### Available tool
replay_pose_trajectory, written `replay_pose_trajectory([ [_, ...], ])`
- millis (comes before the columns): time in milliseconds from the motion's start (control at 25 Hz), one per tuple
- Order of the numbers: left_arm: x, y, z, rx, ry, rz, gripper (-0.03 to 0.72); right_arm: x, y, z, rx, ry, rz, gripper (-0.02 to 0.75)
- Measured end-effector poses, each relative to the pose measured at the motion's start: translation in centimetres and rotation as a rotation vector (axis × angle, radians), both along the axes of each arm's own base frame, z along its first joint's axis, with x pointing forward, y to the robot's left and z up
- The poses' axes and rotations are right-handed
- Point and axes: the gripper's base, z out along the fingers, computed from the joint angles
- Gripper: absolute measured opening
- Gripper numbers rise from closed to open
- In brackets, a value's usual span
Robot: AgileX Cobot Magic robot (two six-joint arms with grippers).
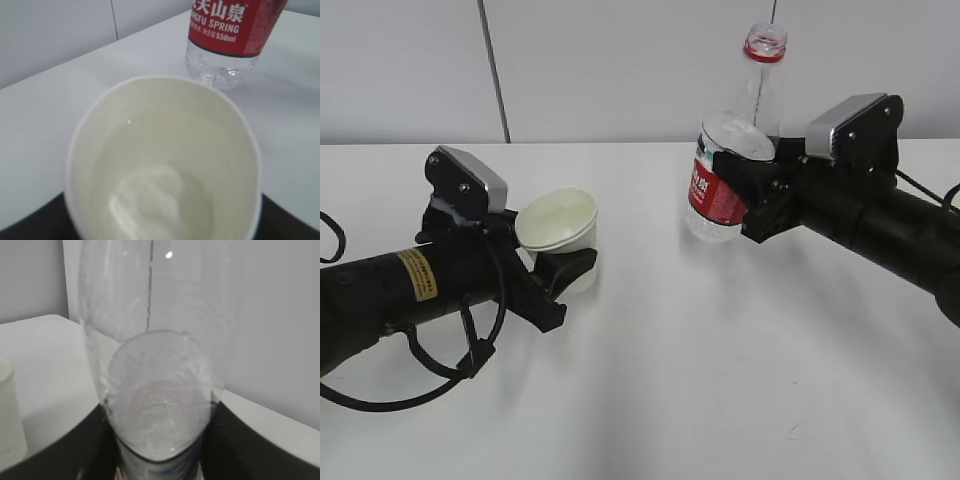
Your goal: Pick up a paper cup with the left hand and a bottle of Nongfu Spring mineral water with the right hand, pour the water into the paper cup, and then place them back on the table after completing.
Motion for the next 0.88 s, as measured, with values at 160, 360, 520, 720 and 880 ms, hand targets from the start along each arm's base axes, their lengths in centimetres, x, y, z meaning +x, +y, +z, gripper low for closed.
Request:
replay_pose_trajectory([
  [160, 0.2, 0.1, -0.7, 0.001, 0.003, 0.019, 0.433, -0.7, -0.1, -0.7, 0.01, 0.039, 0.0, 0.323],
  [360, 0.3, 0.0, -2.3, -0.011, 0.028, 0.014, 0.433, -1.0, -0.2, -1.7, -0.001, 0.072, 0.0, 0.323],
  [520, 0.3, 0.0, -2.8, 0.004, 0.025, 0.009, 0.433, -0.9, 0.0, -3.3, -0.017, 0.117, 0.015, 0.323],
  [720, 0.3, 0.0, -3.8, 0.033, 0.032, 0.007, 0.433, -1.1, 0.2, -4.3, -0.044, 0.14, 0.053, 0.323],
  [880, 0.7, -0.1, -4.0, 0.033, 0.03, 0.01, 0.433, -1.1, 0.3, -4.9, -0.05, 0.157, 0.055, 0.323],
])
